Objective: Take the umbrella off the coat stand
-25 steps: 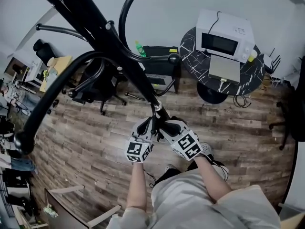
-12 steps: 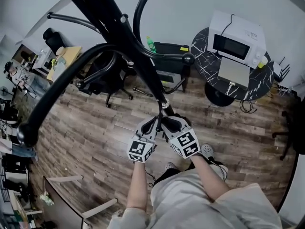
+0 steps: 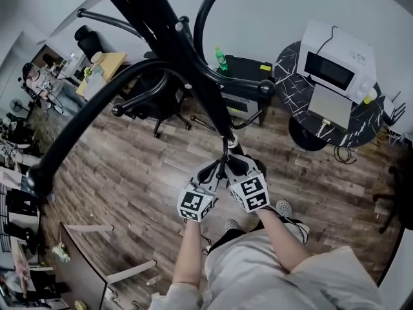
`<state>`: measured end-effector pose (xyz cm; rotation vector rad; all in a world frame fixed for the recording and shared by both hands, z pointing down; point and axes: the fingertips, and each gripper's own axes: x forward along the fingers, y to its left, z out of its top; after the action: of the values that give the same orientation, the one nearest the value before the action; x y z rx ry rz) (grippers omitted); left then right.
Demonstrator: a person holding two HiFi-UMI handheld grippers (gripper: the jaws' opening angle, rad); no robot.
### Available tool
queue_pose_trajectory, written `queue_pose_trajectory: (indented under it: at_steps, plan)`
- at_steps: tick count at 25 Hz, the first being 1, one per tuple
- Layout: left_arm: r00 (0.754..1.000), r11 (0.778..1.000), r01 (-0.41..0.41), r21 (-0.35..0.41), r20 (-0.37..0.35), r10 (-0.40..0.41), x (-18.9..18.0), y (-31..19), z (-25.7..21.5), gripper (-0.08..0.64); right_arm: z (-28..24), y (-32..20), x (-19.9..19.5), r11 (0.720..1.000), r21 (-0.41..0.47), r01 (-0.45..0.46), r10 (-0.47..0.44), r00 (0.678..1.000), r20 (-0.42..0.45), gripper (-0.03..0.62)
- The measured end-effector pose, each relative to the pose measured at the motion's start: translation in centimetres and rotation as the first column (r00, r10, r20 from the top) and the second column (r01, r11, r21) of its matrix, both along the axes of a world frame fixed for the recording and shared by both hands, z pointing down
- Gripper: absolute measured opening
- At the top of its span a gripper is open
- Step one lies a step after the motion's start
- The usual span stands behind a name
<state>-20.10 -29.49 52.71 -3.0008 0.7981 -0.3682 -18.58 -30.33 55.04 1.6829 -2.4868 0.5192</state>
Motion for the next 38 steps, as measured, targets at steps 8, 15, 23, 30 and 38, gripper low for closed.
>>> queue_pose_trajectory:
  at_steps: [8,15,23,30,38]
  plan:
    - [0.998,0.998,0.063,0.018,0.025,-0.063,-0.3,-0.6,0.1,0.021,0.3,-0.1,0.8,1.000,0.005,-0.011,0.011,0.991,-0.133,0.008]
    - [0.996,0.996,0.088,0.022,0.020,-0.088,-0.2,-1.2,0.2,0.021,0.0,0.7,2.1,0.999,0.028,0.030,-0.024,0.981,-0.192,0.008]
    - [0.996,0.995,0.087,0.050,0.023,-0.088,-0.1,-1.8,-0.3,0.021,-1.3,1.4,2.9,0.996,0.072,0.043,-0.030,0.984,-0.177,0.008]
    - [0.994,0.993,0.108,0.053,0.012,-0.109,-0.4,-1.6,-0.7,0.021,-2.4,2.3,3.0,0.995,0.090,0.051,-0.036,0.986,-0.165,0.008]
    - [0.990,0.987,0.136,0.088,0.010,-0.137,-0.8,-1.5,-1.7,0.021,-3.9,2.7,2.4,0.990,0.124,0.072,-0.053,0.987,-0.152,0.008]
